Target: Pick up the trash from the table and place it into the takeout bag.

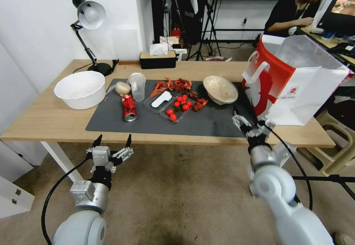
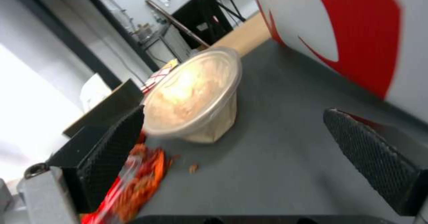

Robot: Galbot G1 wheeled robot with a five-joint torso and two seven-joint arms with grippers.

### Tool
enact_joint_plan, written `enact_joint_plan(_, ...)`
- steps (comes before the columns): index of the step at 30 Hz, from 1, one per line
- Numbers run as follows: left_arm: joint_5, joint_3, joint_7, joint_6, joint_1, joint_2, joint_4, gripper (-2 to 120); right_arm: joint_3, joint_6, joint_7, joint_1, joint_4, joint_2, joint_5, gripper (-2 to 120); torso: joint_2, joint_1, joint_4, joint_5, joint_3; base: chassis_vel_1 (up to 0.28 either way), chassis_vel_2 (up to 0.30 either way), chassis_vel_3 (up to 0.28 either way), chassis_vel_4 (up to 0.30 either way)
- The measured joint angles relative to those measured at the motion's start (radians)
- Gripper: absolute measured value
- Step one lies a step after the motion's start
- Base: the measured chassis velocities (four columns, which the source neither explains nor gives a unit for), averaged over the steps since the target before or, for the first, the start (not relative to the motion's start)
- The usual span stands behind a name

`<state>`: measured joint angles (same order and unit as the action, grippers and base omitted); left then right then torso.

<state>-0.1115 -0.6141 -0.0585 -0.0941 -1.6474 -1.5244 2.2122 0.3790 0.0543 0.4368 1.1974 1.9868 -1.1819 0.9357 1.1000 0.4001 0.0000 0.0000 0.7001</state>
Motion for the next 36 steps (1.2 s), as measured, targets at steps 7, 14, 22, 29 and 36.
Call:
enact_joint_plan(7,0.001,-0.003,0.000,0.004,-0.003,-0.006,-0.001,100,-0.018,0.026,0.059,-0.155,-0.113,-0.022,0.121,100,0.000,0.000,0.0000,0.0001,0.000,0.000,0.000,0.000,0.000)
enact_joint_plan(14,0.002,-0.010,0.000,0.009,-0.006,-0.007,-0.001,100,-0.035,0.035,0.075,-0.232,-0.176,-0.037,0.158,97,0.000,0.000,0.0000,0.0000,0.000,0.000,0.000,0.000,0.000)
enact_joint_plan(22,0.002,-0.014,0.002,0.016,-0.009,-0.011,0.003,100,-0.075,0.063,0.128,-0.323,-0.257,-0.052,0.234,88,0.000,0.000,0.0000,0.0000,0.000,0.000,0.000,0.000,0.000)
enact_joint_plan(29,0.002,-0.014,0.003,0.016,-0.008,-0.011,0.004,100,-0.087,0.090,0.158,-0.349,-0.292,-0.062,0.254,68,0.000,0.000,-0.0001,0.0001,0.000,0.000,0.000,0.000,0.000)
enact_joint_plan(36,0.002,-0.013,0.003,0.019,-0.006,-0.009,0.001,100,-0.098,0.098,0.165,-0.358,-0.311,-0.071,0.253,39,0.000,0.000,0.0000,0.0000,0.000,0.000,0.000,0.000,0.000)
